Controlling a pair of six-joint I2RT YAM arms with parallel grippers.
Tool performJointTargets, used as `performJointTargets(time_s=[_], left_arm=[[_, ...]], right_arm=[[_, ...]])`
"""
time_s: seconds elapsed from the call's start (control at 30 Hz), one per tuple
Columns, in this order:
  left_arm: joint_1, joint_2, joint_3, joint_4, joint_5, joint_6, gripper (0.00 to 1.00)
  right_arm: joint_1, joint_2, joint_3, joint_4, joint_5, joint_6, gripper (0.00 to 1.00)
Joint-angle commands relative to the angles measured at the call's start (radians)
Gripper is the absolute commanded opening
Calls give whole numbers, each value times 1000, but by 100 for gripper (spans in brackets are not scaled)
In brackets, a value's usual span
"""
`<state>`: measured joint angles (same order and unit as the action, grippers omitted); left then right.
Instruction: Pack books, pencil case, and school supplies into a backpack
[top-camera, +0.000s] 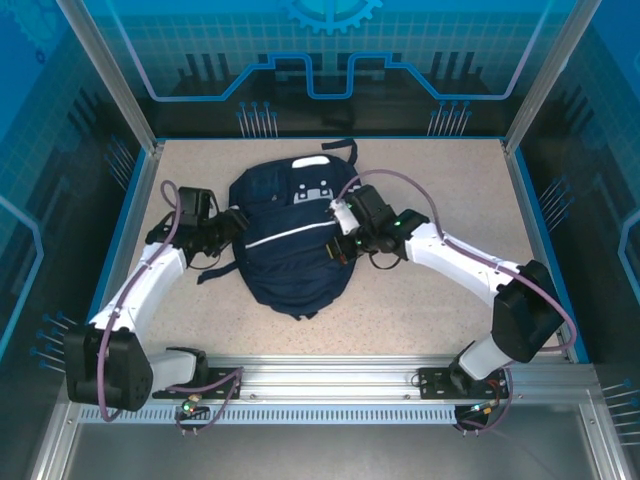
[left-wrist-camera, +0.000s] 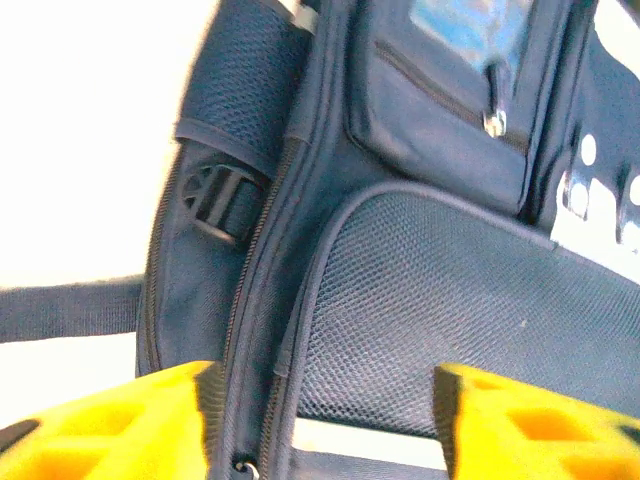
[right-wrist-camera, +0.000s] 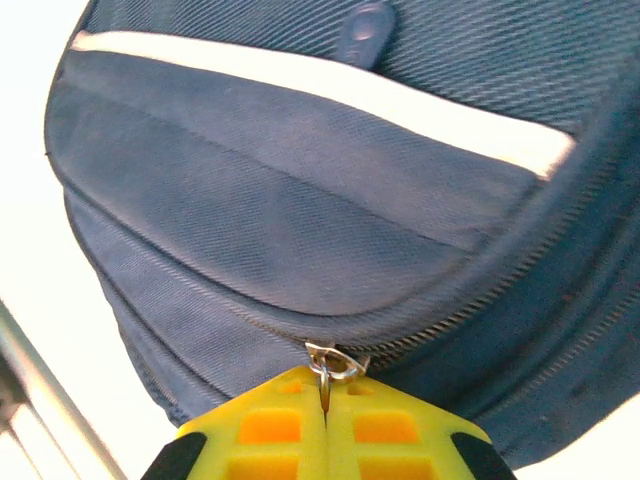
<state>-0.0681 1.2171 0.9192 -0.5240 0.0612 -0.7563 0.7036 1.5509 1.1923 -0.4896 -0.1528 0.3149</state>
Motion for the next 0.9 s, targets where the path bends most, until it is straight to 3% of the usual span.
performJointTargets(time_s=[0.0,0.3,0.67,0.8,0.87], left_arm=[[2,-73,33,-163,-68,-57,68],[-2,-218,-68,-81,110,-291,72],[-30,-121,-258,280,285,-477,70],[-30,-80,-239,309,271,-458,62],[-30,-67,-224,299,258,-441,51]], right_arm=[[62,48,64,103,-69,64,0],[164,224,225,153,-116,129,0],[193,237,248,149,-146,119,0],[193,212,222,137,-136,105,0],[192,195,202,128,-115,96,0]])
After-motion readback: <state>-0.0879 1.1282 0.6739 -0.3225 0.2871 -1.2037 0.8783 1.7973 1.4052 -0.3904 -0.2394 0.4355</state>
